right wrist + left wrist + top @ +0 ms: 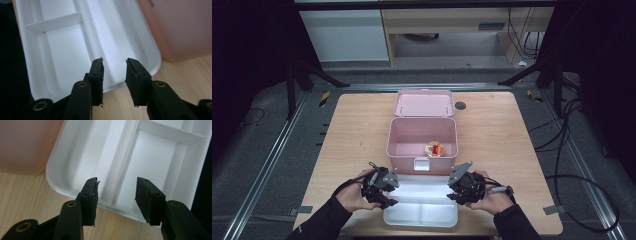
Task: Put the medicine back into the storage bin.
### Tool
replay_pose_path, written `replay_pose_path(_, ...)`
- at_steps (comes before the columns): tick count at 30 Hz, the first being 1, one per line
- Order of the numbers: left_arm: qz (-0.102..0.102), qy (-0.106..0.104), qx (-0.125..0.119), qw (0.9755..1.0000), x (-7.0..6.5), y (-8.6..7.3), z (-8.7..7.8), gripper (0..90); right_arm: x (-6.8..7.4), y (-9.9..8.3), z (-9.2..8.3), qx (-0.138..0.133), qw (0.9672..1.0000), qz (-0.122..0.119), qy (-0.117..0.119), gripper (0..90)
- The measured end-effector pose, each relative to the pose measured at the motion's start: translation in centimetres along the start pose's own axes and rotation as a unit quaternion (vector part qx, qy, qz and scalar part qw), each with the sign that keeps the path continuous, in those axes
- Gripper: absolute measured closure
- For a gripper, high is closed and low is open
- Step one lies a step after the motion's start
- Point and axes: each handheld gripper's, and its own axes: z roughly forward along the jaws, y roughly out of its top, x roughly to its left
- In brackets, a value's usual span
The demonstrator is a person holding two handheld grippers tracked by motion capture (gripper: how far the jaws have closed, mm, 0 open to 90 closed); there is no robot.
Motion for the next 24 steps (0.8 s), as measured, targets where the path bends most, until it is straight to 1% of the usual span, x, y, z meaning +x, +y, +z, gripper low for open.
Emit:
replay_pose_path(3,0.007,-0.003,0.014,0.9999,-0.1,0.2,0.6,55.9,0.4,0.3,0.7,0.022,0.9996,-0.013,0.015,71.3)
replay_pose_path(6,0.016,-0.009,0.028,0.9995,-0.3,0.3,1.2,59.3,0.7,0.5,1.5,0.043,0.9984,-0.026,0.025,74.5)
replay_pose_path(9,0.026,-0.011,0.039,0.9988,-0.5,0.4,1.6,63.4,0.8,0.6,2.1,0.056,0.9974,-0.032,0.033,77.8)
replay_pose_path(10,0.031,-0.010,0.044,0.9985,-0.5,0.4,1.6,64.0,0.8,0.6,2.2,0.062,0.9971,-0.028,0.033,78.8)
replay_pose_path(12,0.028,-0.010,0.043,0.9986,-0.5,0.5,1.8,65.6,0.8,0.6,2.4,0.072,0.9964,-0.029,0.035,79.9)
replay_pose_path(13,0.029,-0.011,0.045,0.9985,-0.4,0.5,1.8,66.8,0.7,0.5,2.5,0.073,0.9962,-0.033,0.035,80.7)
replay_pose_path(18,0.036,-0.010,0.052,0.9980,-0.3,0.6,2.1,70.8,0.7,0.7,2.7,0.083,0.9954,-0.030,0.036,82.8)
replay_pose_path(21,0.040,-0.011,0.055,0.9976,-0.2,0.6,2.3,72.6,0.7,0.9,3.0,0.093,0.9942,-0.041,0.037,82.7)
replay_pose_path(24,0.041,-0.012,0.057,0.9975,0.0,0.6,2.4,76.0,0.7,1.0,3.2,0.100,0.9932,-0.046,0.036,83.2)
